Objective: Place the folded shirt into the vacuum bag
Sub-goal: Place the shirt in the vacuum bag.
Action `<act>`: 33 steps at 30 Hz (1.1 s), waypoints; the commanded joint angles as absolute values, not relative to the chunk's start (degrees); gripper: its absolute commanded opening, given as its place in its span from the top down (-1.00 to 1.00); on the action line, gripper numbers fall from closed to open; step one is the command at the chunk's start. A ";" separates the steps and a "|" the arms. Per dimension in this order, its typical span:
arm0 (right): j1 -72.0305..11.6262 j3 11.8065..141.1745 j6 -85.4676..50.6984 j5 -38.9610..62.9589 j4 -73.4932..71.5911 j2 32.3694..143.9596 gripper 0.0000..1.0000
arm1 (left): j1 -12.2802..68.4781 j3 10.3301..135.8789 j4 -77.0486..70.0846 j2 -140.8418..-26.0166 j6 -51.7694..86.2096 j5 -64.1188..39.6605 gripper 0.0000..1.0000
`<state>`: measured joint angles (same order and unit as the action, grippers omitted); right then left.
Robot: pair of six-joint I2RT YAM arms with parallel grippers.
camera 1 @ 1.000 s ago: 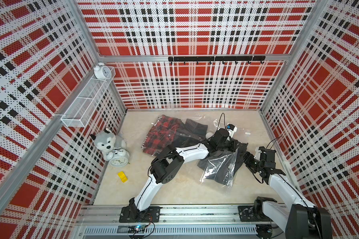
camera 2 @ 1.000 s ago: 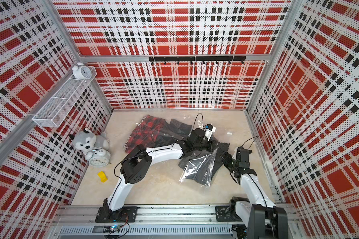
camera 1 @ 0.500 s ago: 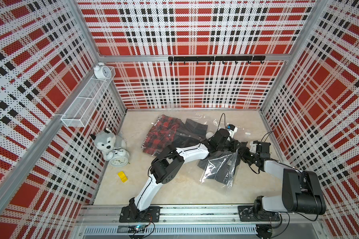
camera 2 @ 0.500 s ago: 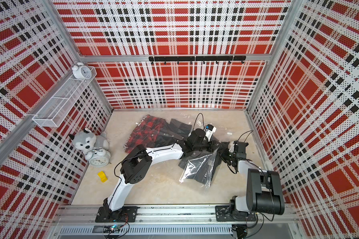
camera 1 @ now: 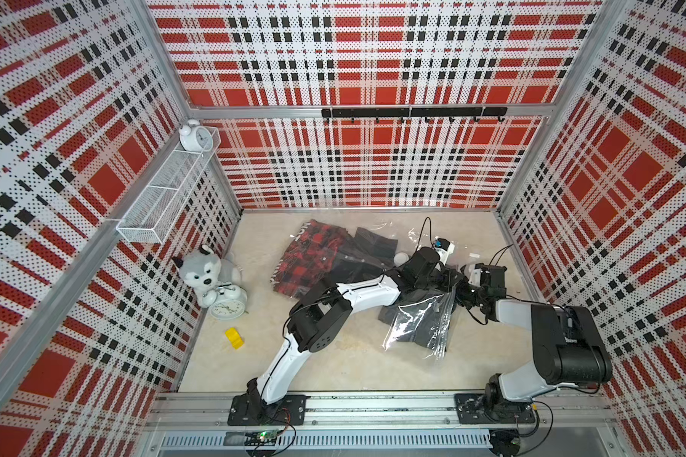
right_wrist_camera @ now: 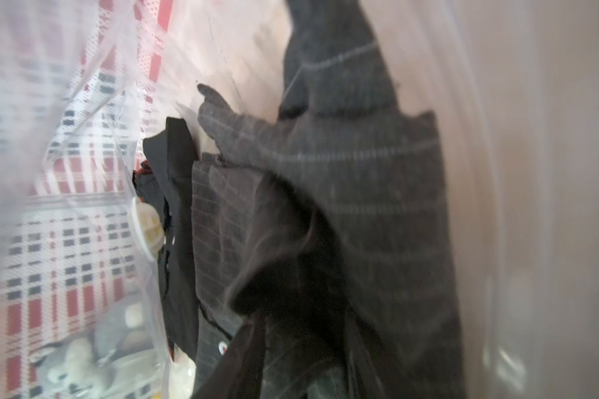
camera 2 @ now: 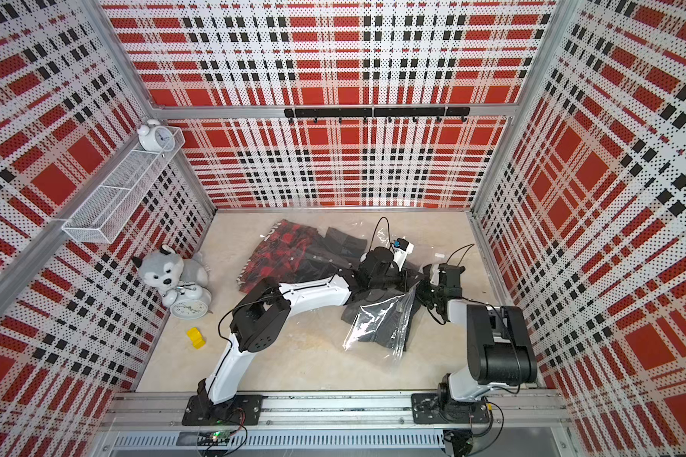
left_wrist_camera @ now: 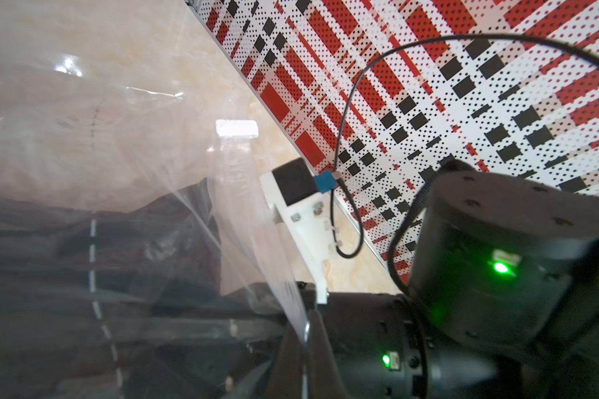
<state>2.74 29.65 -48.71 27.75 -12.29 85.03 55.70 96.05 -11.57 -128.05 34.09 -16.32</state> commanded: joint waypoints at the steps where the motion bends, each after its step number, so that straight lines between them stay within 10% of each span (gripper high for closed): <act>1: 3.05 27.20 -46.07 25.16 -7.61 76.96 -0.10 | 56.43 96.27 -12.73 -125.84 33.40 -17.22 1.00; 9: 3.85 21.19 -43.63 22.62 -0.16 65.08 -0.34 | 56.35 96.69 -13.01 -126.21 33.66 -17.66 1.00; 24: -2.41 21.29 -50.07 25.36 -15.51 79.26 0.67 | 57.14 96.52 -13.29 -125.52 33.84 -17.40 1.00; 33: -4.74 25.86 -55.57 27.77 -26.12 89.58 0.74 | 57.57 98.16 -12.87 -126.20 34.01 -17.67 1.00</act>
